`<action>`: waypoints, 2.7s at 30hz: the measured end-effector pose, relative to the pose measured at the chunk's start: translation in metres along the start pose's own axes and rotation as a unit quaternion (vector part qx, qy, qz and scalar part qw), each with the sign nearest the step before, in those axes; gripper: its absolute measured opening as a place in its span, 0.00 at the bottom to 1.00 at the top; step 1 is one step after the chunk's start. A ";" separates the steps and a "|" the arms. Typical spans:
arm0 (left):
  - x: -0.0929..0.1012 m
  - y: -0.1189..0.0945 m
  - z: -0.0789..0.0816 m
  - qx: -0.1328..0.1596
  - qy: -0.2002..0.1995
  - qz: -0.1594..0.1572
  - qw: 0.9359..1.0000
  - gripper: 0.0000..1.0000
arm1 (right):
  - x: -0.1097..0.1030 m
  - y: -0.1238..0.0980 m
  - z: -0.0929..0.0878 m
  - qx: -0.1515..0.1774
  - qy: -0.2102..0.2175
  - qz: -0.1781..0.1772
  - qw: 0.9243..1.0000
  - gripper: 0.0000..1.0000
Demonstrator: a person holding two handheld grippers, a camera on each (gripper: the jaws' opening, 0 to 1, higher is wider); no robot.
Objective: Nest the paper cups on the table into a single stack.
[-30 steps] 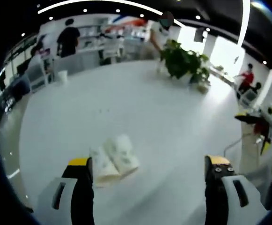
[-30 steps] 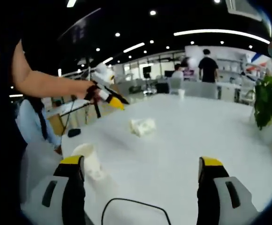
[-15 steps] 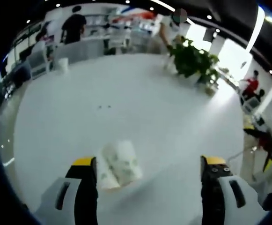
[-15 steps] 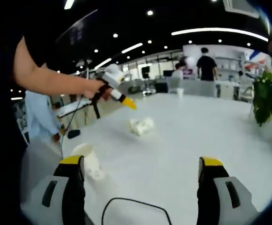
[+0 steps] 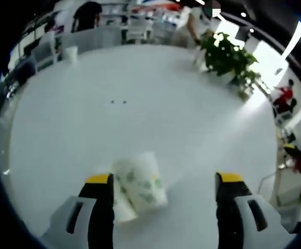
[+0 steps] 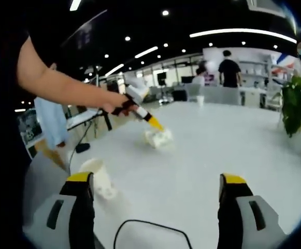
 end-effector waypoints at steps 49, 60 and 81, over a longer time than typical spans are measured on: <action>0.038 0.070 -0.028 -0.035 0.037 0.015 0.999 0.46 | -0.028 -0.025 -0.038 -0.012 0.020 0.019 1.000 0.97; 0.050 0.054 -0.019 0.021 0.071 -0.028 0.997 0.43 | -0.035 -0.022 -0.030 -0.013 0.017 0.022 1.000 0.97; 0.054 0.023 0.014 0.126 0.100 -0.083 0.983 0.44 | -0.032 -0.021 -0.019 -0.020 0.012 0.023 0.999 0.97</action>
Point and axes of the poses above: the point that each gripper's makers call its tool centre point, and the gripper's own axes: y roughly forward along the fingers, x roughly to its right, z roughly out of its top, the point moved 6 cm from there along -y, roughly backward along the fingers, and after that the axes turned 9 degrees about -y, right-handed, at the moved point
